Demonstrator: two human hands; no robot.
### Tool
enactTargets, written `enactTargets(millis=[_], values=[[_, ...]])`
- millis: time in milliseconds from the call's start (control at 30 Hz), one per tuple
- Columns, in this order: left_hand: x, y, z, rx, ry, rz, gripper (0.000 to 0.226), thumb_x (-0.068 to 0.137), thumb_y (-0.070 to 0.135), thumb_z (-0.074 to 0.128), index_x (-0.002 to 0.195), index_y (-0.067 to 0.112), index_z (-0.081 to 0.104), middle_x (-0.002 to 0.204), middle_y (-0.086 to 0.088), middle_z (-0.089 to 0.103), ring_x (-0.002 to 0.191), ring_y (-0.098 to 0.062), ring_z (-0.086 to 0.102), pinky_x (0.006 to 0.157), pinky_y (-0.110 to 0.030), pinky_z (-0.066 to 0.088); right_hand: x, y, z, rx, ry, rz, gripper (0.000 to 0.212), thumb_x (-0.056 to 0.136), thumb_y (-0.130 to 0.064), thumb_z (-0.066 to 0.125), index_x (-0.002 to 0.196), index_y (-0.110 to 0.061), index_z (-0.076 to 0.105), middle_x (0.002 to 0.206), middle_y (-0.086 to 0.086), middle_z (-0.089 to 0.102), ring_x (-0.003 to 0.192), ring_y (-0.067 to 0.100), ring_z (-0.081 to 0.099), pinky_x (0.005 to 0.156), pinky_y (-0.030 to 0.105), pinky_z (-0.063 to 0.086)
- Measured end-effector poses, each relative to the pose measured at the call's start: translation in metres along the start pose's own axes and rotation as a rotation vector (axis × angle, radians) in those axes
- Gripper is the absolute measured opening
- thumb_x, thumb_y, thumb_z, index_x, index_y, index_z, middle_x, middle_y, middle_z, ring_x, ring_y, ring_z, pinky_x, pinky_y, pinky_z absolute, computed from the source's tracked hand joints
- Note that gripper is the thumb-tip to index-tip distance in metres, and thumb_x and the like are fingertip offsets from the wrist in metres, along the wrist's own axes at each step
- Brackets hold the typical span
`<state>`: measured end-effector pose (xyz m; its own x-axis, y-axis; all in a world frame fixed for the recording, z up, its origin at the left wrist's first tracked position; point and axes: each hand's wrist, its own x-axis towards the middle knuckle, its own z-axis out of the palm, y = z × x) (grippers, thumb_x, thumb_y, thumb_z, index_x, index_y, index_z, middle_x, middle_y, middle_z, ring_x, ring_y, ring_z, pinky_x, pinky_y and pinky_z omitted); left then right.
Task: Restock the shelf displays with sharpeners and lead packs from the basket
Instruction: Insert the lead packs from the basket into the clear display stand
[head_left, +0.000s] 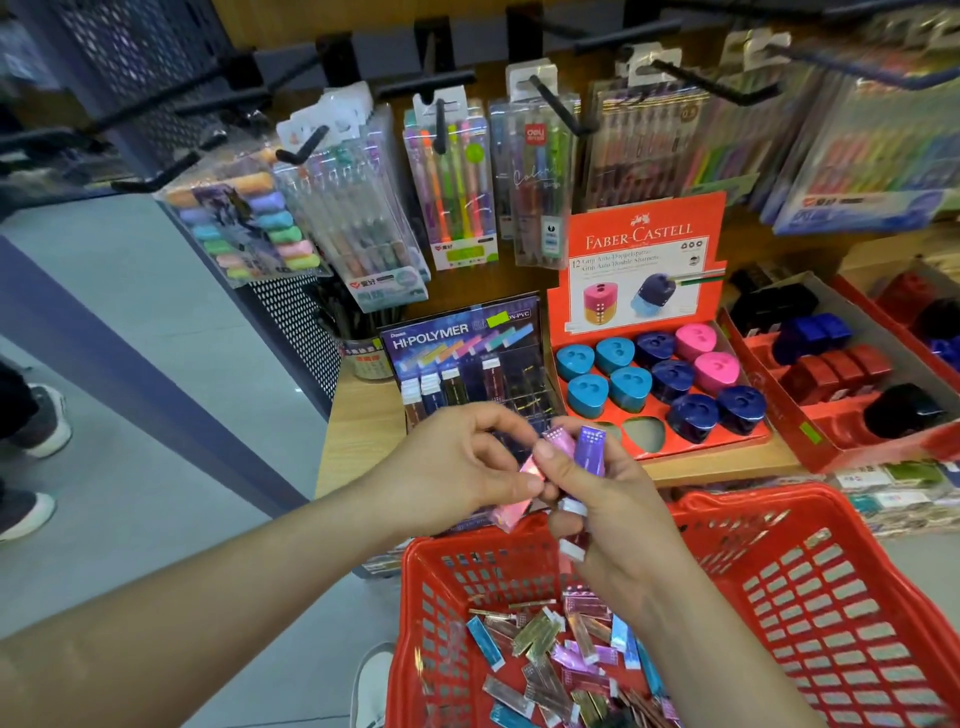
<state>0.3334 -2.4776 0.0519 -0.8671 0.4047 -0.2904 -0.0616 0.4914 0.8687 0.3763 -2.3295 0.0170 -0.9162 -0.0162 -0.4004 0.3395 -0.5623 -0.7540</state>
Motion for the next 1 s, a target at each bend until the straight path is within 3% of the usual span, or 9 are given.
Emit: enactTargets(millis=[100, 200, 267, 400, 533, 667, 800, 900, 1000], values=[[0.009, 0.004, -0.004, 0.041, -0.075, 0.043, 0.034, 0.083, 0.006, 0.071, 0.111, 0.025, 0.066, 0.073, 0.003, 0.068, 0.063, -0.007, 0.061, 0.066, -0.022, 0.05, 0.004, -0.002, 0.0, 0.037, 0.02, 0.055, 0.023, 0.085, -0.028, 0.066, 0.103, -0.014, 0.062, 0.068, 0.003, 0.057, 0.05, 0.008, 0.042, 0.035, 0.015, 0.028], [0.027, 0.007, -0.018, -0.047, 0.157, 0.012, 0.024, 0.085, 0.003, 0.067, 0.1, 0.022, 0.07, 0.076, 0.004, 0.067, 0.07, -0.007, 0.062, 0.068, -0.02, 0.053, 0.008, -0.006, -0.008, 0.149, 0.074, 0.12, 0.024, 0.095, -0.031, 0.056, 0.113, -0.015, 0.056, 0.068, 0.006, 0.056, 0.049, 0.01, 0.041, 0.033, 0.016, 0.025], [0.042, 0.007, -0.026, -0.124, 0.298, 0.005, 0.016, 0.089, 0.004, 0.063, 0.096, 0.018, 0.068, 0.08, -0.007, 0.067, 0.072, -0.016, 0.063, 0.067, -0.021, 0.056, 0.009, -0.007, -0.014, 0.205, 0.085, 0.137, 0.019, 0.097, -0.026, 0.052, 0.11, -0.011, 0.054, 0.067, 0.007, 0.055, 0.049, 0.012, 0.044, 0.031, 0.017, 0.027], [0.068, 0.004, -0.033, -0.095, 0.454, 0.017, 0.017, 0.092, 0.008, 0.059, 0.087, 0.024, 0.063, 0.082, -0.01, 0.067, 0.078, -0.021, 0.065, 0.073, -0.025, 0.058, 0.007, -0.008, -0.024, 0.264, 0.055, 0.153, 0.01, 0.097, -0.018, 0.048, 0.102, -0.011, 0.053, 0.071, 0.009, 0.054, 0.055, 0.016, 0.048, 0.031, 0.019, 0.031], [0.086, -0.003, -0.029, -0.068, 0.488, 0.005, 0.009, 0.093, 0.007, 0.059, 0.094, 0.014, 0.065, 0.085, -0.011, 0.067, 0.078, -0.02, 0.065, 0.072, -0.023, 0.058, 0.006, -0.009, -0.033, 0.238, 0.025, 0.155, 0.012, 0.097, -0.017, 0.049, 0.104, -0.01, 0.055, 0.074, 0.009, 0.056, 0.056, 0.016, 0.052, 0.034, 0.019, 0.034], [0.095, -0.015, -0.022, 0.031, 0.472, -0.003, 0.008, 0.092, 0.009, 0.06, 0.093, 0.015, 0.065, 0.085, -0.013, 0.07, 0.079, -0.024, 0.07, 0.078, -0.032, 0.058, 0.005, -0.012, -0.039, 0.227, 0.002, 0.152, 0.015, 0.096, -0.019, 0.053, 0.107, -0.01, 0.056, 0.073, 0.008, 0.056, 0.055, 0.015, 0.053, 0.037, 0.019, 0.036], [0.098, -0.024, -0.019, 0.12, 0.467, -0.024, 0.009, 0.092, 0.008, 0.06, 0.095, 0.015, 0.065, 0.078, -0.005, 0.07, 0.075, -0.018, 0.072, 0.076, -0.033, 0.059, 0.003, -0.017, -0.043, 0.172, -0.032, 0.112, 0.031, 0.082, -0.024, 0.064, 0.111, -0.016, 0.061, 0.071, 0.006, 0.053, 0.049, 0.01, 0.045, 0.036, 0.017, 0.034], [0.098, -0.026, -0.018, 0.391, 0.475, 0.044, 0.011, 0.091, 0.013, 0.06, 0.088, 0.023, 0.065, 0.078, 0.0, 0.07, 0.078, -0.016, 0.068, 0.079, -0.032, 0.056, 0.002, -0.018, -0.044, 0.109, -0.046, 0.094, 0.031, 0.08, -0.031, 0.065, 0.11, -0.021, 0.063, 0.069, 0.003, 0.05, 0.045, 0.007, 0.038, 0.034, 0.016, 0.029], [0.097, -0.028, -0.019, 0.766, 0.487, 0.177, 0.013, 0.093, 0.023, 0.059, 0.098, 0.02, 0.07, 0.092, 0.001, 0.067, 0.086, -0.017, 0.061, 0.083, -0.033, 0.05, 0.001, -0.019, -0.043, 0.138, -0.058, 0.138, 0.032, 0.083, -0.035, 0.061, 0.109, -0.015, 0.061, 0.07, 0.005, 0.051, 0.047, 0.009, 0.039, 0.035, 0.017, 0.028]])
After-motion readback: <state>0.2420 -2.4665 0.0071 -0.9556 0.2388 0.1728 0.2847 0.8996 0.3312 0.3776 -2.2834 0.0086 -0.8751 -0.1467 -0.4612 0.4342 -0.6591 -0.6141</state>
